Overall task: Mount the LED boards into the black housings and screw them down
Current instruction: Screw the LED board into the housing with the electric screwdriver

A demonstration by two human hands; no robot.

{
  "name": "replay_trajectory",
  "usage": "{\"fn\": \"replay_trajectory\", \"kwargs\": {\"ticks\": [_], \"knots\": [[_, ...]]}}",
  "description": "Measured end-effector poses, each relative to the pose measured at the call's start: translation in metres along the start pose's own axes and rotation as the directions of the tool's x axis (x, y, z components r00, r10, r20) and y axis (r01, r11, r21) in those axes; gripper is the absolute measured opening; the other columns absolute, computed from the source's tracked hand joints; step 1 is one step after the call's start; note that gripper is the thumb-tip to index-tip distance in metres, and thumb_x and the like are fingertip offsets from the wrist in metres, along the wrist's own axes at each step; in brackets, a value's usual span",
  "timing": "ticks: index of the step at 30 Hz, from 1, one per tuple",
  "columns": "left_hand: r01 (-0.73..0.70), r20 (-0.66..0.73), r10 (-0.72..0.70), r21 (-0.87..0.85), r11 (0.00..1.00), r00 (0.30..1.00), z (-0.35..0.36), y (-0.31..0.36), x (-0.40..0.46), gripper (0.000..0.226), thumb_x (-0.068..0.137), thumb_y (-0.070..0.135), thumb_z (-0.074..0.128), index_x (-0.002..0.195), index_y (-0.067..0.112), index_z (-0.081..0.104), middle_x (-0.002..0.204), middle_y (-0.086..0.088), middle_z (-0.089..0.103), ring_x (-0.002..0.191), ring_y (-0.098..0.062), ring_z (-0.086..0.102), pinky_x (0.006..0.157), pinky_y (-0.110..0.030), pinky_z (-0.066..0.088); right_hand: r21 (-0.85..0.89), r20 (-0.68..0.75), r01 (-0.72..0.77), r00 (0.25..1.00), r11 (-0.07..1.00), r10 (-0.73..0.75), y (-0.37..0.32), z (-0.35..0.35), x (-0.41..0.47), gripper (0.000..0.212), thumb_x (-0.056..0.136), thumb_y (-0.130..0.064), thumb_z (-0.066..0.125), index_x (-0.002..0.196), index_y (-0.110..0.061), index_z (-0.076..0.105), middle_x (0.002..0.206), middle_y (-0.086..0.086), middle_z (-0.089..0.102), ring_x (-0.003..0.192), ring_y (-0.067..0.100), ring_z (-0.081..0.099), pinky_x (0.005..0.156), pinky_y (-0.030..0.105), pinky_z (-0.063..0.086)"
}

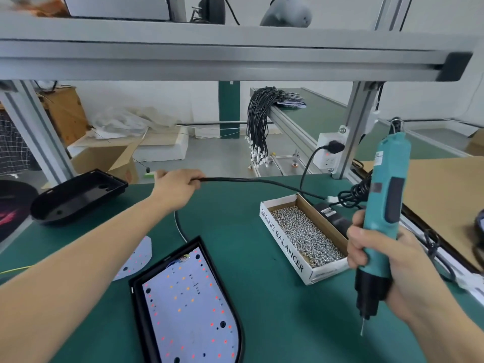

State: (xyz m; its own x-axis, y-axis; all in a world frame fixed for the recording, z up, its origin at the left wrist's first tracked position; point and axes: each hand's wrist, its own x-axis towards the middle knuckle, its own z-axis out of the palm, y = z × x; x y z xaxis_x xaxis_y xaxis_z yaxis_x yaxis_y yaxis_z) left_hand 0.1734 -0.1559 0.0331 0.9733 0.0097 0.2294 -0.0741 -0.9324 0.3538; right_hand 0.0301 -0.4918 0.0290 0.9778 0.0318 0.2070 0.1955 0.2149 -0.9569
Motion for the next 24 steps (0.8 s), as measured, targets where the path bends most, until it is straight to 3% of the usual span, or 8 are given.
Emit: {"fn": "replay_trajectory", "kwargs": {"ticks": [3,5,11,13,16,20,22,24], "knots": [[-0.041,-0.042,0.049,0.175,0.984,0.998,0.009,0.007,0.003,0.039,0.102,0.017,0.030,0.126,0.031,0.058,0.107,0.001,0.067,0.097,-0.023,0.057,0.085,-0.031,0.017,0.020,0.003,0.009,1.000,1.000,-0.009,-0.002,0.003,-0.002,0.014,0.066,-0.012,0.067,0.075,-0.023,0.063,0.054,0.002,0.044,0.044,0.014,0.041,0.046,0.023,0.042],[-0.067,-0.001,0.070,0.279,0.958,0.998,0.015,0.016,0.010,0.042,0.102,0.015,0.028,0.129,0.032,0.055,0.116,-0.001,0.065,0.103,-0.024,0.058,0.088,-0.034,0.021,0.058,0.005,0.021,1.000,0.998,-0.022,-0.004,0.005,-0.003,0.014,0.067,-0.012,0.065,0.077,-0.022,0.064,0.055,0.001,0.044,0.044,0.013,0.040,0.045,0.022,0.041],[-0.226,0.223,0.125,0.521,0.823,0.967,0.038,0.036,0.017,0.052,0.091,0.000,0.041,0.123,0.036,0.057,0.068,0.011,0.048,0.077,-0.017,0.047,0.093,-0.034,0.024,0.239,-0.073,0.205,0.978,0.949,-0.193,-0.016,-0.001,-0.007,0.016,0.082,-0.015,0.043,0.090,-0.020,0.057,0.059,-0.005,0.042,0.042,0.007,0.038,0.047,0.016,0.038],[-0.242,0.245,0.120,0.560,0.792,0.962,0.043,0.037,0.018,0.055,0.089,-0.001,0.042,0.125,0.038,0.057,0.071,0.013,0.050,0.079,-0.017,0.044,0.102,-0.035,0.023,0.226,-0.123,0.273,0.960,0.935,-0.250,-0.024,-0.007,-0.006,0.019,0.086,-0.013,0.038,0.087,-0.024,0.054,0.060,-0.007,0.043,0.044,0.006,0.039,0.050,0.014,0.039],[-0.225,0.264,0.086,0.560,0.797,0.961,0.050,0.038,0.020,0.042,0.092,0.006,0.042,0.121,0.033,0.055,0.076,0.012,0.052,0.083,-0.018,0.047,0.105,-0.038,0.021,0.186,-0.117,0.300,0.952,0.936,-0.282,-0.030,-0.012,-0.002,0.018,0.090,-0.013,0.040,0.085,-0.026,0.052,0.062,-0.009,0.046,0.048,0.006,0.042,0.055,0.013,0.042],[-0.123,0.228,-0.014,0.577,0.808,0.974,0.054,0.043,0.026,0.031,0.088,0.001,0.042,0.103,0.023,0.058,0.071,0.007,0.049,0.070,-0.015,0.044,0.089,-0.033,0.027,0.146,-0.116,0.335,0.940,0.931,-0.320,-0.025,-0.010,0.000,0.013,0.088,-0.014,0.046,0.081,-0.023,0.052,0.068,-0.007,0.052,0.055,0.008,0.051,0.060,0.018,0.048],[-0.026,0.213,-0.115,0.565,0.825,0.970,0.049,0.045,0.027,0.035,0.088,-0.002,0.040,0.108,0.019,0.059,0.076,0.004,0.047,0.081,-0.018,0.047,0.096,-0.034,0.028,0.132,-0.133,0.349,0.934,0.928,-0.332,-0.026,-0.009,0.000,0.017,0.089,-0.016,0.048,0.078,-0.026,0.057,0.072,-0.006,0.058,0.059,0.009,0.055,0.063,0.021,0.051],[-0.022,0.172,-0.094,0.572,0.820,0.981,0.043,0.049,0.026,0.035,0.087,0.003,0.047,0.119,0.017,0.055,0.100,-0.001,0.054,0.103,-0.023,0.050,0.105,-0.040,0.025,0.133,-0.137,0.333,0.939,0.933,-0.316,-0.026,-0.009,-0.001,0.016,0.088,-0.016,0.049,0.079,-0.027,0.058,0.070,-0.005,0.059,0.058,0.010,0.055,0.063,0.022,0.051]]}}
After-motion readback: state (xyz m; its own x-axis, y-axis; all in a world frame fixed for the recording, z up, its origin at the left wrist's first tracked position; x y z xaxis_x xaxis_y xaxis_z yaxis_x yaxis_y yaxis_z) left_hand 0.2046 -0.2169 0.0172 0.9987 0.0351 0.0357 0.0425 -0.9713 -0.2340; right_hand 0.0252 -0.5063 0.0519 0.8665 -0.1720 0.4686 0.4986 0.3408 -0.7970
